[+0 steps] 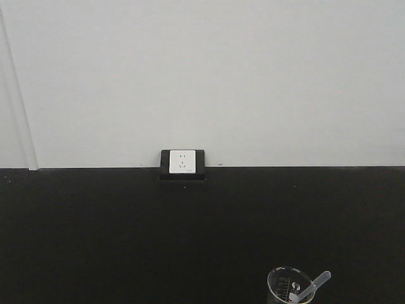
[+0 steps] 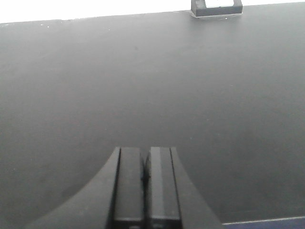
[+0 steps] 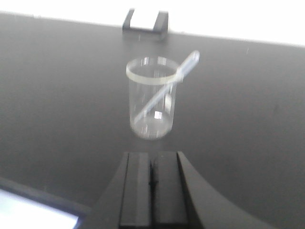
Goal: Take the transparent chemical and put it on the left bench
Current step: 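Lower the right gripper around the clear glass beaker and close it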
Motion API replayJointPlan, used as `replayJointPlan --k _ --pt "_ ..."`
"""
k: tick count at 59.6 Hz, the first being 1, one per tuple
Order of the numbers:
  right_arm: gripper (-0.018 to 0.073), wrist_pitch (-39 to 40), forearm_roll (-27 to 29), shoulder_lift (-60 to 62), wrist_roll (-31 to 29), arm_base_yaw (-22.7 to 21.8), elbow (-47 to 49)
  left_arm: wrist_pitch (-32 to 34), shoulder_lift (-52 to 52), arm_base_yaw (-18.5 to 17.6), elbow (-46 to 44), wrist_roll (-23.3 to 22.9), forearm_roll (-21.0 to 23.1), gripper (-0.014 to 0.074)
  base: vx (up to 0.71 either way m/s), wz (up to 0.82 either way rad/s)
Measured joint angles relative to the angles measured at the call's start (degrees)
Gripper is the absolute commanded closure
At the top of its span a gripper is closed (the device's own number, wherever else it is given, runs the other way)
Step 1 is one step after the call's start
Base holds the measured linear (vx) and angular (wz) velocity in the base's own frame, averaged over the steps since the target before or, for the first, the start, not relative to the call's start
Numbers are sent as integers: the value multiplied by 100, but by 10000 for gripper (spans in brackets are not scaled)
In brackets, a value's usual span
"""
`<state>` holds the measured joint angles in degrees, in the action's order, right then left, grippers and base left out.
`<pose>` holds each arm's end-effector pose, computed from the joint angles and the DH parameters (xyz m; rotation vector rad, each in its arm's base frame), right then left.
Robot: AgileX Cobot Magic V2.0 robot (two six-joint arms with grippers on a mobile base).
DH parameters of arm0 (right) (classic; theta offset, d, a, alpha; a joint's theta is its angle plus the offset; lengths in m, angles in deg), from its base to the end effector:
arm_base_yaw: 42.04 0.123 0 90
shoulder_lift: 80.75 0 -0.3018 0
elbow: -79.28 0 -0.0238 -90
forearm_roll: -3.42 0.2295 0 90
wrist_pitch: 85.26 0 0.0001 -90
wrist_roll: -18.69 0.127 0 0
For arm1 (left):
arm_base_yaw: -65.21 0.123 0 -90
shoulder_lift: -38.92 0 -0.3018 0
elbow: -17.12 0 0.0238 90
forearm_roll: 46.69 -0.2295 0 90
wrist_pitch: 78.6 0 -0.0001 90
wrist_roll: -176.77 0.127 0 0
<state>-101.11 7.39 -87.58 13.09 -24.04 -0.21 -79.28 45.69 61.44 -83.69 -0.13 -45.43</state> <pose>0.0487 0.0183 0.1706 -0.3205 1.7589 0.2205 0.0542 -0.0036 0.2058 0.0742 1.5104 -0.0272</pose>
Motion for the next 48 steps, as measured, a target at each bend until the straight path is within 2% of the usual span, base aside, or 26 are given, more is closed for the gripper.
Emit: replayJointPlan --k 27,40,44,48 --pt "562 1584 -45 0 0 0 0 0 0 0 0 0 0 600 0 0" --pt "562 3241 -36 0 0 0 0 0 0 0 0 0 0 600 0 0" --pt "562 3684 95 0 0 0 0 0 0 0 0 0 0 600 0 0" --pt "562 3780 601 16 6 0 128 0 0 0 0 0 0 600 0 0"
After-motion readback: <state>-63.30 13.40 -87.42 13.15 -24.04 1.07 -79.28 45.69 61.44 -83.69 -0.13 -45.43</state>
